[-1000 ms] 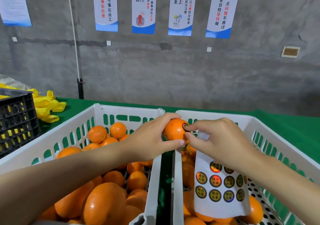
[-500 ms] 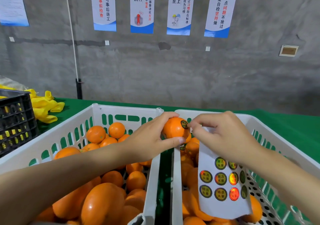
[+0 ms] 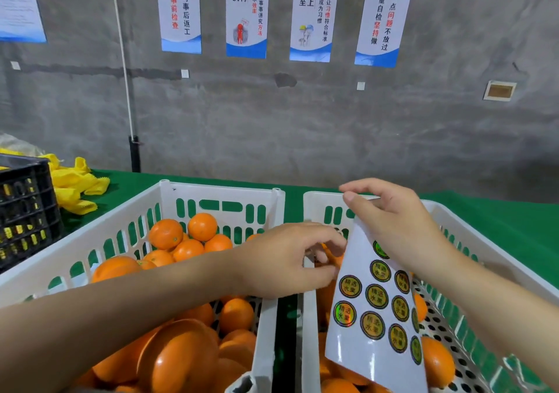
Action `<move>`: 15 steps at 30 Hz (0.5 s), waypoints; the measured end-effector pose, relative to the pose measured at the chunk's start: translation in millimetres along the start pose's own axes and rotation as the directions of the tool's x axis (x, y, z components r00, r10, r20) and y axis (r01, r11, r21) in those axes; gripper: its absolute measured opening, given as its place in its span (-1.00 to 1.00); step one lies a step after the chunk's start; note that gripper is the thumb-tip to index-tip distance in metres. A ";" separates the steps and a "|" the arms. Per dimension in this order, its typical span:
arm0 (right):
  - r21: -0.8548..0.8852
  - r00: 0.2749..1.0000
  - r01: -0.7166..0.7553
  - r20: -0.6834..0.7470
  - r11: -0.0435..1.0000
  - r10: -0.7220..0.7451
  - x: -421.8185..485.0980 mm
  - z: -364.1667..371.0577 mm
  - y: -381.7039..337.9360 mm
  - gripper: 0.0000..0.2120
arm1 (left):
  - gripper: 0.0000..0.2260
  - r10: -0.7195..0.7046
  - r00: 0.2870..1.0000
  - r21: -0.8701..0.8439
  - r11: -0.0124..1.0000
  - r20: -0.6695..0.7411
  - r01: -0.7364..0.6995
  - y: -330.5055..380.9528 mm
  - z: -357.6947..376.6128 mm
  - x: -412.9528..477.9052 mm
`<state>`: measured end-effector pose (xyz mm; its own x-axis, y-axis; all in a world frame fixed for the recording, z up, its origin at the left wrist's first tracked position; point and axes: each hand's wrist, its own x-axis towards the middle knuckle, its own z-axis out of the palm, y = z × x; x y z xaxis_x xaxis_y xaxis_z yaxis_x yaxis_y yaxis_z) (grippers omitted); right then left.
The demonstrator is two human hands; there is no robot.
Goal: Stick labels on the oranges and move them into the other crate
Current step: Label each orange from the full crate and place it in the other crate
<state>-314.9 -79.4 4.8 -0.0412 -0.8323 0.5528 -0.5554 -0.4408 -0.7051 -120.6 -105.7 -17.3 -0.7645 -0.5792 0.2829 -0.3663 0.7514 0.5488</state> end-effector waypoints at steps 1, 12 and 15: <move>0.005 1.000 -0.017 -0.015 1.000 0.017 1.3 0.2 2.5 -0.87 | -0.77 -0.048 0.999 -0.117 0.992 -0.012 0.047 3.6 1.8 0.5; -0.011 0.977 -0.019 -0.211 1.000 0.016 8.2 -10.2 11.6 -0.86 | -0.80 -0.068 0.965 -0.565 0.799 0.254 0.206 11.6 4.1 4.2; -0.176 0.970 -0.013 -0.240 0.984 -0.030 9.2 -11.1 14.5 -0.90 | -0.78 -0.151 0.981 -0.569 0.799 0.122 0.193 6.3 5.0 5.4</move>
<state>-332.5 -89.7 4.5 -0.2223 -0.7139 0.6640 -0.6926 -0.3637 -0.6229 -129.7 -102.5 -16.2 -0.7593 -0.6431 0.0993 -0.1384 0.3087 0.9410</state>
